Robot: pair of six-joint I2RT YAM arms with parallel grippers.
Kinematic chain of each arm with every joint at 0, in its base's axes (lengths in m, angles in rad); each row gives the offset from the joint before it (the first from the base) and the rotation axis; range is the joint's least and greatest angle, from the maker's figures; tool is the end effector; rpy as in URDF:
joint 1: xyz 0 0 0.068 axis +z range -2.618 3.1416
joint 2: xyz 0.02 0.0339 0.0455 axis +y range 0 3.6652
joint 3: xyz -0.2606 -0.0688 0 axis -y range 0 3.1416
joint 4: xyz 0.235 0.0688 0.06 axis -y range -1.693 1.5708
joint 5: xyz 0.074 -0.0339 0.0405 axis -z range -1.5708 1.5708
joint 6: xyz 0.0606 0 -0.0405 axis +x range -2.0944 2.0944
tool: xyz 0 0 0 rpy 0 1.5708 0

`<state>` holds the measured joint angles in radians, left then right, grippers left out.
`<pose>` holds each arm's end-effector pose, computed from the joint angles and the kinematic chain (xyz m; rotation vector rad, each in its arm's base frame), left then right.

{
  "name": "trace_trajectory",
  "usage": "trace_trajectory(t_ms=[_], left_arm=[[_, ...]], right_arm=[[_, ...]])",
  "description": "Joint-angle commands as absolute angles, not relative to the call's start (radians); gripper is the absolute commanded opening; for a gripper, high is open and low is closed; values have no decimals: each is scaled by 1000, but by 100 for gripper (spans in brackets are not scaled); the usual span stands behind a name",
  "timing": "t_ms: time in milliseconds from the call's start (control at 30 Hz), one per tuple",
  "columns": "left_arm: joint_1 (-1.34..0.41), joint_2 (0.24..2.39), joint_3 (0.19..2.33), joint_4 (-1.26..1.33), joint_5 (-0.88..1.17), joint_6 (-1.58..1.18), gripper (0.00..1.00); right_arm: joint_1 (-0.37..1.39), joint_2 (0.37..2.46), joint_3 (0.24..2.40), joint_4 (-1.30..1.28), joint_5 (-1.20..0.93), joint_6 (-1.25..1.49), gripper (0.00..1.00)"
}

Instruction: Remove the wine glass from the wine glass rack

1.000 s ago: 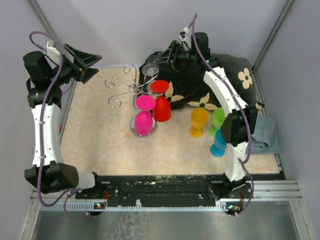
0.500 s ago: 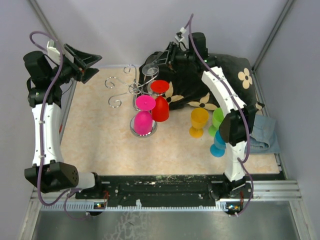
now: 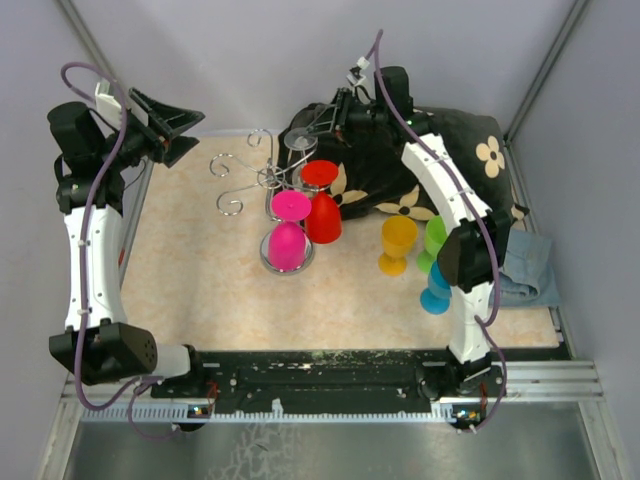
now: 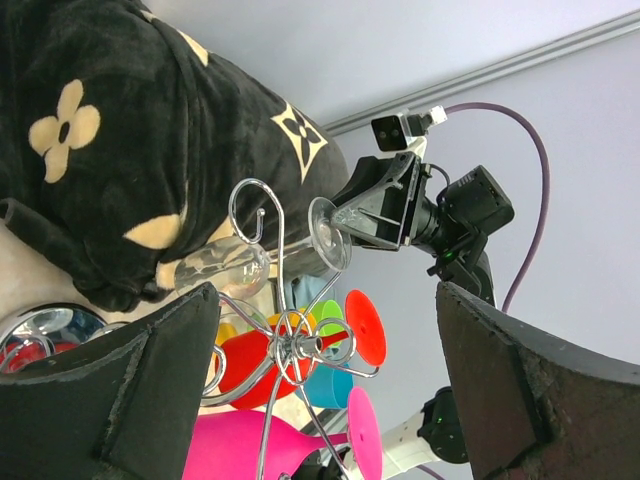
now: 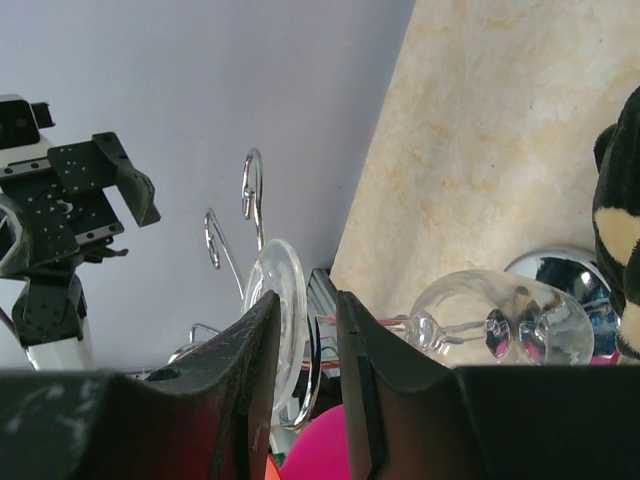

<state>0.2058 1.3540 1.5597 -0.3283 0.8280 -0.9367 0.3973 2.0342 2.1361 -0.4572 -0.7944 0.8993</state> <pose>0.2987 0.0168 0.4607 -0.3611 1.7758 -1.2270 0.4198 0.2230 0.3897 -0.0715 2.1707 1.5729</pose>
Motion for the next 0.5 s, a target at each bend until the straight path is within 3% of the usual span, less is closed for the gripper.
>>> trace_trajectory(t_ms=[0,467], left_arm=[[213,1356,1559,-296,845,-918,93],[213,1361,1566,-296,850,-916,93]], right_arm=[[403,2012,2192,-407,-789,889,30],[379,2021,2223,-387,-776,899,30]])
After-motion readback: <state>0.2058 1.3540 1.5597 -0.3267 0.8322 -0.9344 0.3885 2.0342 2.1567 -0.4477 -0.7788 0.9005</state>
